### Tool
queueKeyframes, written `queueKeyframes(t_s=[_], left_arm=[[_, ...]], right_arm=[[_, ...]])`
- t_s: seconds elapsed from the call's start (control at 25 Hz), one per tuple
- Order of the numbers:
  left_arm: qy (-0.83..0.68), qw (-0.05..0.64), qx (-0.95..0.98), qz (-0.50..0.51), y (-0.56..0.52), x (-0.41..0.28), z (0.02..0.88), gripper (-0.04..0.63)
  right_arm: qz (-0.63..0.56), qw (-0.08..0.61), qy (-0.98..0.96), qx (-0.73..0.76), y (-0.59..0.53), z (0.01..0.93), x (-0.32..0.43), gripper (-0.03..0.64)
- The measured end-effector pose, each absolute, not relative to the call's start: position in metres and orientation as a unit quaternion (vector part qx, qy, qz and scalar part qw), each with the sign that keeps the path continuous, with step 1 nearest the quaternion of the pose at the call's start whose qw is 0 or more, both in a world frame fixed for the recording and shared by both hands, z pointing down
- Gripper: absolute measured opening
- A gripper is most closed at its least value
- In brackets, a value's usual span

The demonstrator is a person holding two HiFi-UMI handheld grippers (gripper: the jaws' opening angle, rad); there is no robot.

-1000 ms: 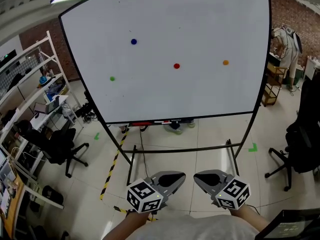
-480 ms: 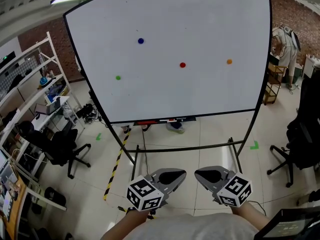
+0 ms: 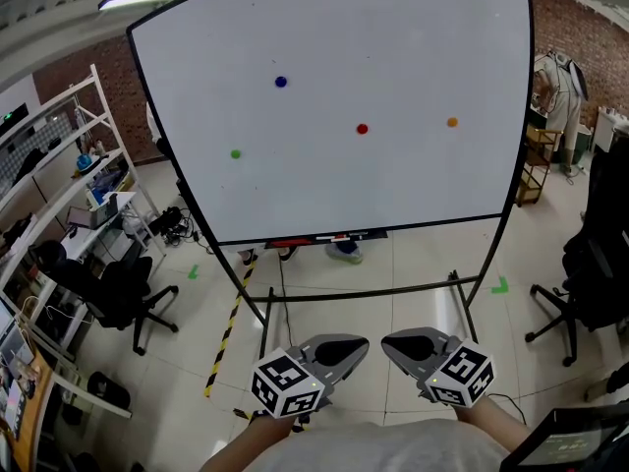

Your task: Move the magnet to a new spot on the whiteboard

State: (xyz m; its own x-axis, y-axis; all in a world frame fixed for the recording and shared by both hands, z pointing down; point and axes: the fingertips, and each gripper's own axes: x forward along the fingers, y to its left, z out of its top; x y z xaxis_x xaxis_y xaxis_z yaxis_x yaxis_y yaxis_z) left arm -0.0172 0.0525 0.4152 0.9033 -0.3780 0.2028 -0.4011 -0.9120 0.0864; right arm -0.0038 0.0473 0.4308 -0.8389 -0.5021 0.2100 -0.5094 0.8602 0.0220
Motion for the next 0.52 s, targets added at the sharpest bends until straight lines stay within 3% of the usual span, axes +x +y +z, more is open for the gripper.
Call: queueKeyframes(t_s=[0.52], left_arm=[[-0.188, 0.061, 0.976, 0.09, 0.0621, -0.0104, 0.4119, -0.018]], right_arm=[[0.016, 0.113, -0.956, 0.269, 0.0559, 0.4286, 0.0023, 0.003]])
